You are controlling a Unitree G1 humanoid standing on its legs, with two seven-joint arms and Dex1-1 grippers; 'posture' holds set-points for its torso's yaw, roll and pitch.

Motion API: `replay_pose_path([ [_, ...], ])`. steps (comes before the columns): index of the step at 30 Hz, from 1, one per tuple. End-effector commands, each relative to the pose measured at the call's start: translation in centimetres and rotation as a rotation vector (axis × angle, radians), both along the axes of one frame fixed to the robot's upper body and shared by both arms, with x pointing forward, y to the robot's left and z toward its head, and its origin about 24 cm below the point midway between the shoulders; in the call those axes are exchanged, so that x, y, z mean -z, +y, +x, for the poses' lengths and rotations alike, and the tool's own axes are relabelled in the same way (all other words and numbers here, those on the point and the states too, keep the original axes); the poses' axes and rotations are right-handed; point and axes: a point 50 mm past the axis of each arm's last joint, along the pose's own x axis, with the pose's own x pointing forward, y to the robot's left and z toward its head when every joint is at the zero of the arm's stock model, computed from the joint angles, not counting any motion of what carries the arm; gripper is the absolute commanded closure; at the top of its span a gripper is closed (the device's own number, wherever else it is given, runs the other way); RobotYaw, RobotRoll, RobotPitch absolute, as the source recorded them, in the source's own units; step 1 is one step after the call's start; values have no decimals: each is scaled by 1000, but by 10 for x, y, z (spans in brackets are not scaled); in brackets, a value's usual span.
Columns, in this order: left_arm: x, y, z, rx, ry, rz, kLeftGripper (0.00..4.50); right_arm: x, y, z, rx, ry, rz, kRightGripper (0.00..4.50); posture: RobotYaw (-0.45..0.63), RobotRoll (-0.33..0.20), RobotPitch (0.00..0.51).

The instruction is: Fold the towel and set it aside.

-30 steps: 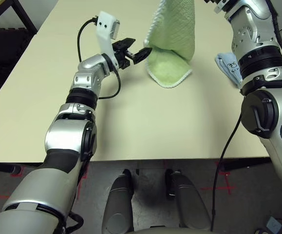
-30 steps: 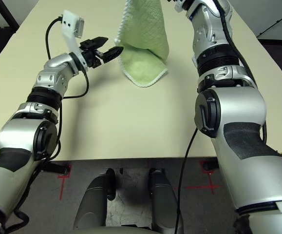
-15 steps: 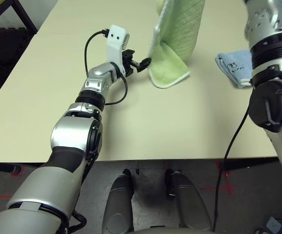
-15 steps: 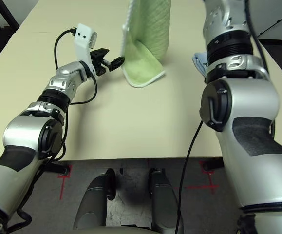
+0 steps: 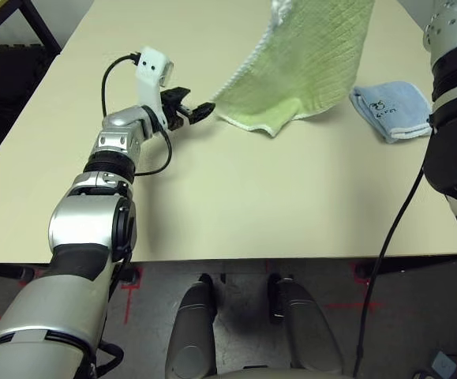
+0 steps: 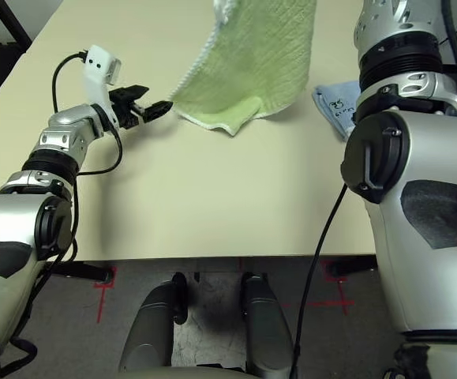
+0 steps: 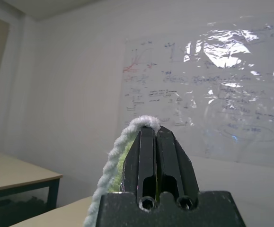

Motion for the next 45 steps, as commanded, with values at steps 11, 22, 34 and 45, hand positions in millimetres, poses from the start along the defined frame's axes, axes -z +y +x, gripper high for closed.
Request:
replay_pose_path([
  [11,7,-9,4,-57,0,49,0,-9,5,-5,-53,-31,-14,4482,-23,0,194],
  [22,4,-8,7,-131,-52,43,0,-6,10,-4,-83,-24,-21,4482,-24,0,198],
  [34,1,-23,3,42,-75,51,0,-5,13,-14,-354,-57,-85,4482,-33,0,195],
  [45,5,-5,4,-50,-59,101,0,-3,-3,-15,-324,-30,-156,4482,-28,0,189],
])
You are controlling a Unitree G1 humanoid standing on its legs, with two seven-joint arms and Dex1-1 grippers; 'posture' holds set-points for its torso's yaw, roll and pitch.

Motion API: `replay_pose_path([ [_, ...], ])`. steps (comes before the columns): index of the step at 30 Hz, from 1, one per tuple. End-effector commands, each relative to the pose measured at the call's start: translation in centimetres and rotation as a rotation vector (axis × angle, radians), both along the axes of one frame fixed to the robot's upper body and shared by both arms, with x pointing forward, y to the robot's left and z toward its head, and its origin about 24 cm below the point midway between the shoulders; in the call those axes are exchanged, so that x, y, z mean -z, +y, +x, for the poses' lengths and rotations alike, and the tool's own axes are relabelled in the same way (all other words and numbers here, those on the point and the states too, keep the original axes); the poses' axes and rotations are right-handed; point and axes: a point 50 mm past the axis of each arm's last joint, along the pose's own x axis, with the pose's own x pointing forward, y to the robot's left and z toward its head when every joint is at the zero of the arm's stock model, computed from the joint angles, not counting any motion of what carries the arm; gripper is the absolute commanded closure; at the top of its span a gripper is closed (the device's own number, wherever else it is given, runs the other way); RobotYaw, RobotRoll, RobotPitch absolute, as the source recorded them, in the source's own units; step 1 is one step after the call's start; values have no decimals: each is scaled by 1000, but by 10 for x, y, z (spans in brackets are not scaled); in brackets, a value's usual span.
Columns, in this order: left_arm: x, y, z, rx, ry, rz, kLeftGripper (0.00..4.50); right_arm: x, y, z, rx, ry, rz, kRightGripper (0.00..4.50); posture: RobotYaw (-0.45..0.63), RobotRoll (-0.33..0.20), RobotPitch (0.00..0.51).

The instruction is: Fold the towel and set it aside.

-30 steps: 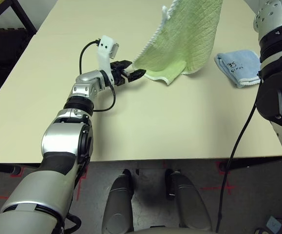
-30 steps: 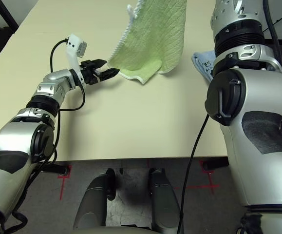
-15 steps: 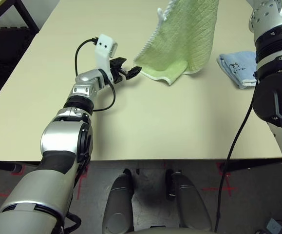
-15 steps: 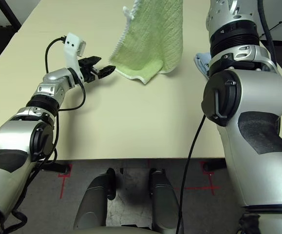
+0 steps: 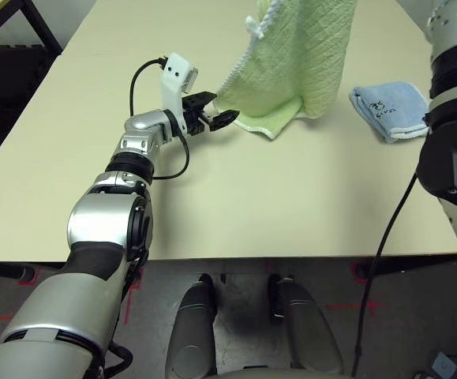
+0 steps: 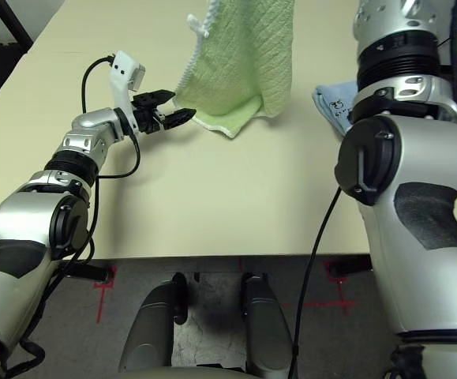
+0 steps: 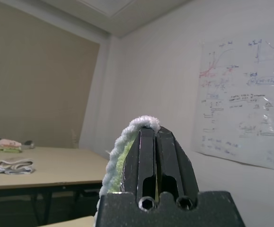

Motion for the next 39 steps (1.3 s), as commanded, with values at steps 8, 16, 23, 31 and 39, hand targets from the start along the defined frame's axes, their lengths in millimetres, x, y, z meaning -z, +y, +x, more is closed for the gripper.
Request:
replay_pose_path([
  [8,6,-2,1,-23,29,-19,0,-3,-1,-4,-12,-24,-11,4482,-44,0,186],
  [16,7,-28,-2,126,65,-58,0,-7,-2,-8,-40,-36,-10,4482,-65,0,180],
  [23,8,-22,0,72,52,-2,0,-6,-4,-11,-90,-28,-31,4482,-70,0,182],
  [31,11,-9,1,-14,34,79,0,-3,-7,-9,-86,-11,-36,4482,-68,0,183],
  [39,2,-32,-1,124,14,-26,0,-4,-4,-9,-95,-10,-40,4482,-71,0,182],
])
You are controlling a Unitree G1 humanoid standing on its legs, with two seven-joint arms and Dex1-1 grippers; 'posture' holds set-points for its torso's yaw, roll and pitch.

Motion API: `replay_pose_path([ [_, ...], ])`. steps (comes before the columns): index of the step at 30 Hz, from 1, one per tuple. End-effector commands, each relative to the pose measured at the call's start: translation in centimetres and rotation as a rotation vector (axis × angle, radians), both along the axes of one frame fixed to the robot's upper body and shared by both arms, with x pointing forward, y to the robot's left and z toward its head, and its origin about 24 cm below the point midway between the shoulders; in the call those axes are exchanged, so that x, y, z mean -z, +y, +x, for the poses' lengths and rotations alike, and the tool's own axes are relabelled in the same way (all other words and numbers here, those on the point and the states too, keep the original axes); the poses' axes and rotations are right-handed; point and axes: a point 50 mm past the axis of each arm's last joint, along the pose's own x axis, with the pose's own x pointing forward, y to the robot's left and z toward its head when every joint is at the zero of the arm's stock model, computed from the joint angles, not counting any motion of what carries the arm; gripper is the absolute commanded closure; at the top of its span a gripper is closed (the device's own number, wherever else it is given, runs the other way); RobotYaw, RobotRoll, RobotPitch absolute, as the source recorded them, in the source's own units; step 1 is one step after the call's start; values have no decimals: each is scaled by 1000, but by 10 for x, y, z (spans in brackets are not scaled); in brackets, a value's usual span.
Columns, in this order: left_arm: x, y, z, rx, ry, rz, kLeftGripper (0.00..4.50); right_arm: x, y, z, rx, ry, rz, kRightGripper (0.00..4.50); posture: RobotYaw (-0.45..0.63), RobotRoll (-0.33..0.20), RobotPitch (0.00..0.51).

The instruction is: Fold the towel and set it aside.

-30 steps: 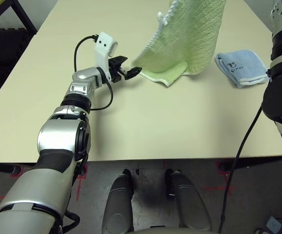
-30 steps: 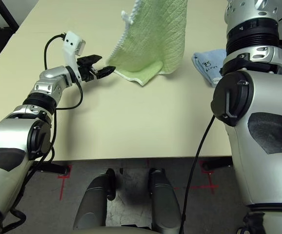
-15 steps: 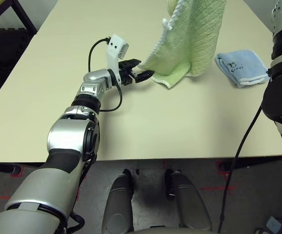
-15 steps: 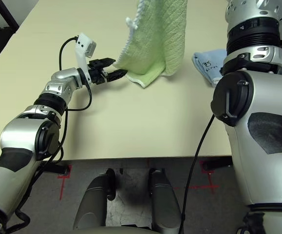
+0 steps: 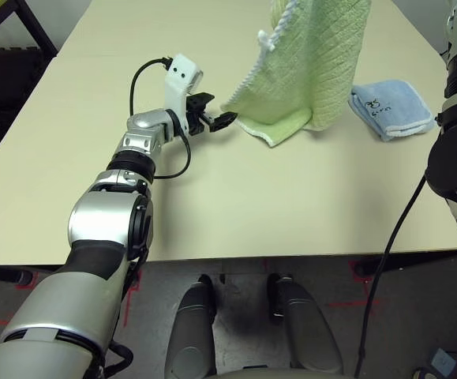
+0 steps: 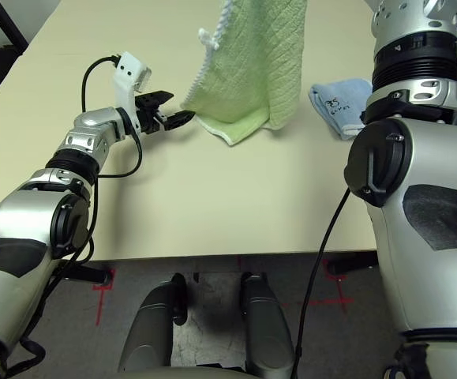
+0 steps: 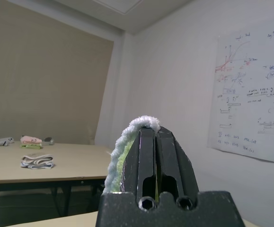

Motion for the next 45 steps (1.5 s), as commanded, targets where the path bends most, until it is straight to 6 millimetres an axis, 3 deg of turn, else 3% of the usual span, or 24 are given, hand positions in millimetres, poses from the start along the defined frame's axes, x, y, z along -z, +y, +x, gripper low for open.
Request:
replay_pose_path([
  [1,-3,-17,-2,102,6,-43,0,-6,-2,-5,-6,-31,2,4482,-72,0,182],
  [6,-3,-25,-3,135,-13,13,0,-7,0,-6,-15,-34,1,4482,-80,0,182],
  [9,0,-24,-3,137,-17,51,602,-6,0,-6,-20,-32,0,4500,-81,0,183],
  [15,5,-18,-4,141,16,99,2869,-4,0,-5,-18,-22,4,4500,-72,0,185],
  [19,13,4,-5,96,44,218,4370,-3,-1,-4,-6,-19,16,4500,-62,0,184],
  [23,20,32,-8,38,77,302,4444,-2,-10,0,65,-6,43,4500,-54,0,184],
  [29,12,47,-9,-1,73,256,4444,9,-22,10,177,50,75,4500,-32,0,186],
  [39,-18,65,-17,112,142,298,4444,64,-51,35,479,268,-72,4500,-1,0,192],
  [45,-57,90,-26,91,166,350,4444,104,-71,40,561,424,-218,4500,13,0,205],
])
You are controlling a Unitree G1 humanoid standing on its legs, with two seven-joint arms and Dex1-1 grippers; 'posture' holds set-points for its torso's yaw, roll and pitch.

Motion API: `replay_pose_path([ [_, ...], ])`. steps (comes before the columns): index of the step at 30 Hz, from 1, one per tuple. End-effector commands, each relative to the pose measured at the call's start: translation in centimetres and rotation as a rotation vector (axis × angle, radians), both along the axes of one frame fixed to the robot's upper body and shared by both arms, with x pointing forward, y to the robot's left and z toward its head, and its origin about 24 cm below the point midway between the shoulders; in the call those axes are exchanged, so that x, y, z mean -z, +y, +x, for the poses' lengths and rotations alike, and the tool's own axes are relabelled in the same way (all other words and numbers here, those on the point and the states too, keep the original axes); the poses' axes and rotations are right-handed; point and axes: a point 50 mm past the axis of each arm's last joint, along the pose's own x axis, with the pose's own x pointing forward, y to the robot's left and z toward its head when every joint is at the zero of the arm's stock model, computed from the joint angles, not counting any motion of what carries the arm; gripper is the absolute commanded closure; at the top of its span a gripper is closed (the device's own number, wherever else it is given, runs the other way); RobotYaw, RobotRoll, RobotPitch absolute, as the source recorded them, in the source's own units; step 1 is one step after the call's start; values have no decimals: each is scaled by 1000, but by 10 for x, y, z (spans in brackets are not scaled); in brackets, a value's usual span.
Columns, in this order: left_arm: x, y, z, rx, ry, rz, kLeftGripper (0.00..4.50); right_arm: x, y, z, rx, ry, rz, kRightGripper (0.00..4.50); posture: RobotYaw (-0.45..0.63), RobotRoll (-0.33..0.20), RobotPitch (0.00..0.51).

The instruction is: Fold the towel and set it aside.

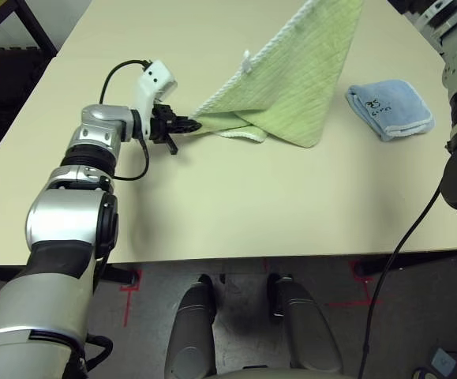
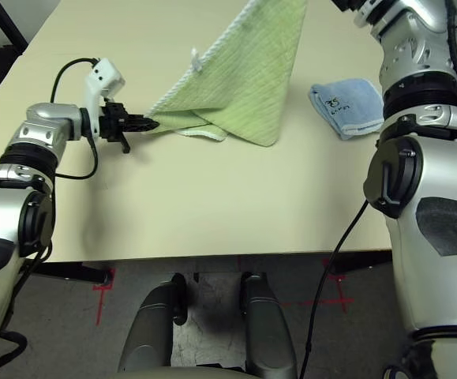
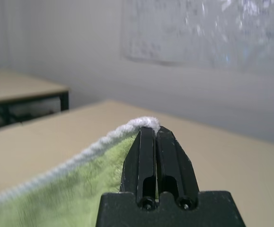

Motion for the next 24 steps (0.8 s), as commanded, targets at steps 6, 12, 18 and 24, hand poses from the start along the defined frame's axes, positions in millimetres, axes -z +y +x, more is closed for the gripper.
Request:
replay_pose_path([
  [6,-41,27,-18,11,48,111,4444,51,-24,-4,-50,399,-264,4500,21,0,213],
  [12,-45,51,-37,66,145,320,4444,62,-35,-18,-156,590,-457,4500,20,0,219],
  [18,-48,61,-42,82,163,540,4444,60,-44,-21,-95,616,-653,4500,10,0,232],
  [24,-49,56,-36,95,138,607,4444,55,-49,-20,-12,586,-692,4500,3,0,241],
])
